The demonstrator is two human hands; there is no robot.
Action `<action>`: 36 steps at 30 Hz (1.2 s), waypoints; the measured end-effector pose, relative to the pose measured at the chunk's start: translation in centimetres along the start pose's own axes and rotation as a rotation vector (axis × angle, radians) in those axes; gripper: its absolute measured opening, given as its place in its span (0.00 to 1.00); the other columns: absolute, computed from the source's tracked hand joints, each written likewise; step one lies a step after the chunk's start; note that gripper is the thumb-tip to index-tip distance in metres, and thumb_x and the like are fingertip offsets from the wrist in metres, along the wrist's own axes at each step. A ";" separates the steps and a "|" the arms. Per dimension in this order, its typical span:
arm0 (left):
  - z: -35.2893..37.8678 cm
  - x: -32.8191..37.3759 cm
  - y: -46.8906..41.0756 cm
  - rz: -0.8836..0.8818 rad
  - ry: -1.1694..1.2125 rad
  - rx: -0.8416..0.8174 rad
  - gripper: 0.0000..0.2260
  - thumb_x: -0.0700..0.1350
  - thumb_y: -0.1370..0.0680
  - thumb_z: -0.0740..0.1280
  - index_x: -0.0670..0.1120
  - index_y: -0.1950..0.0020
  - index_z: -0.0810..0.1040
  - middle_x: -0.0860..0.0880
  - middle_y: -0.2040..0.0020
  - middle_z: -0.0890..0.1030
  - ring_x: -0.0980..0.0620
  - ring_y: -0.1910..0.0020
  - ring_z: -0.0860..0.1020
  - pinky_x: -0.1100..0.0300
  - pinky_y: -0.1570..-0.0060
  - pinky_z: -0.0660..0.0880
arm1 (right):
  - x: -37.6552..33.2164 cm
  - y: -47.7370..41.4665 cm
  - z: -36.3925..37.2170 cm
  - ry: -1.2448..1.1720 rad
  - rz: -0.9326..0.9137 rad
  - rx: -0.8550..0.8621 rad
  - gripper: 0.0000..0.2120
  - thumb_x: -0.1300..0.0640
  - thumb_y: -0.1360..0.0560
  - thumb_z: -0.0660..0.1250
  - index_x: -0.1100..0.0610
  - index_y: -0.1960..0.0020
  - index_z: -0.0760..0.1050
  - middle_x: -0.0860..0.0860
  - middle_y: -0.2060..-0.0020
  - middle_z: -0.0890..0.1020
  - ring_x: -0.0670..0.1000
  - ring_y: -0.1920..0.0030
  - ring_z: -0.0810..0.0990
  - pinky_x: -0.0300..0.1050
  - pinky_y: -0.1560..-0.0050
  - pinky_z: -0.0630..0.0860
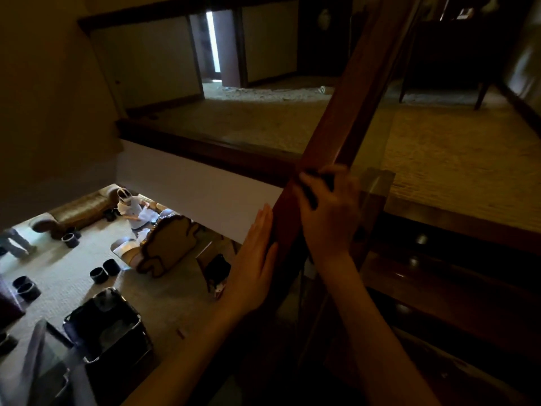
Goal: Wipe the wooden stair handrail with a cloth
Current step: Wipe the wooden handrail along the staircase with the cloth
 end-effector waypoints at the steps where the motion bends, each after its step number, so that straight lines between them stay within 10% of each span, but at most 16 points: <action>1: 0.1 -0.1 0.1 -0.023 0.016 0.014 0.27 0.58 0.18 0.48 0.54 0.21 0.46 0.58 0.20 0.47 0.60 0.22 0.48 0.54 0.23 0.53 | -0.8 1.8 -0.4 0.058 -0.127 -0.076 0.10 0.54 0.30 0.77 0.57 0.51 0.84 0.56 0.49 0.81 0.59 0.53 0.78 0.44 0.61 0.76; 5: 0.4 -0.4 0.3 -0.131 0.022 0.030 0.30 0.62 0.20 0.49 0.54 0.21 0.45 0.55 0.20 0.48 0.60 0.22 0.47 0.46 0.24 0.57 | -1.5 1.1 -0.1 0.166 -0.376 -0.322 0.07 0.53 0.30 0.77 0.57 0.57 0.84 0.54 0.52 0.81 0.58 0.54 0.79 0.48 0.64 0.77; 11: 0.2 -0.5 0.3 -0.173 -0.034 -0.044 0.44 0.77 0.31 0.54 0.64 0.25 0.34 0.62 0.22 0.42 0.57 0.22 0.48 0.50 0.25 0.54 | 2.8 -11.3 1.9 0.432 -0.090 -0.265 0.14 0.48 0.23 0.68 0.54 0.42 0.82 0.52 0.39 0.73 0.57 0.38 0.69 0.44 0.48 0.72; 15: 0.4 -1.0 0.3 -0.213 0.070 0.003 0.48 0.75 0.35 0.66 0.62 0.22 0.47 0.66 0.30 0.63 0.66 0.35 0.66 0.70 0.40 0.65 | -0.5 -6.2 2.3 0.392 -0.374 -0.492 0.10 0.49 0.24 0.69 0.54 0.48 0.83 0.54 0.41 0.76 0.59 0.42 0.73 0.47 0.51 0.72; 18: 0.6 -1.1 0.6 -0.220 0.128 0.044 0.40 0.70 0.34 0.71 0.61 0.26 0.61 0.63 0.33 0.71 0.66 0.37 0.71 0.68 0.42 0.70 | -1.3 -1.2 -0.8 0.168 -0.465 -0.640 0.06 0.54 0.30 0.76 0.55 0.56 0.85 0.54 0.51 0.80 0.57 0.54 0.78 0.44 0.64 0.74; 24: 0.2 -0.8 0.7 -0.238 0.176 0.026 0.41 0.70 0.36 0.71 0.59 0.26 0.63 0.67 0.37 0.72 0.69 0.39 0.71 0.71 0.46 0.68 | 2.3 -12.6 1.9 0.471 -0.064 -0.290 0.12 0.51 0.23 0.69 0.54 0.44 0.83 0.55 0.39 0.74 0.58 0.39 0.71 0.42 0.54 0.65; 28: -0.6 0.4 0.3 -0.334 0.209 -0.032 0.39 0.74 0.38 0.69 0.69 0.30 0.59 0.77 0.39 0.66 0.82 0.43 0.63 0.74 0.51 0.60 | -1.1 -8.1 3.7 0.517 -0.287 -0.638 0.10 0.53 0.21 0.64 0.51 0.42 0.80 0.53 0.35 0.71 0.57 0.39 0.72 0.47 0.45 0.72; 30: -0.9 0.9 0.0 -0.364 0.217 -0.066 0.39 0.74 0.37 0.69 0.71 0.30 0.57 0.71 0.38 0.69 0.78 0.43 0.67 0.73 0.51 0.64 | -3.1 -3.5 1.3 0.343 -0.376 -0.776 0.07 0.55 0.28 0.75 0.53 0.50 0.84 0.55 0.45 0.80 0.56 0.51 0.79 0.45 0.59 0.78; 33: -1.4 1.7 -0.2 -0.387 0.191 -0.080 0.37 0.74 0.36 0.67 0.76 0.33 0.54 0.79 0.41 0.65 0.80 0.42 0.65 0.73 0.54 0.64 | -1.5 -4.0 -1.4 0.171 -0.331 -0.696 0.10 0.58 0.36 0.81 0.58 0.57 0.85 0.57 0.57 0.82 0.57 0.61 0.80 0.42 0.71 0.74; 36: -1.9 2.0 -0.2 -0.400 0.149 -0.079 0.38 0.73 0.36 0.68 0.72 0.31 0.53 0.80 0.41 0.62 0.83 0.42 0.62 0.73 0.50 0.61 | 0.9 -9.8 0.2 0.302 -0.173 -0.521 0.08 0.59 0.29 0.76 0.58 0.51 0.84 0.60 0.48 0.80 0.64 0.47 0.79 0.53 0.59 0.79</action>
Point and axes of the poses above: each hand's wrist, its own y-axis away from the middle knuckle, its own z-axis out of the palm, x = y × z, the point moved 1 cm from there along -y, towards the middle knuckle
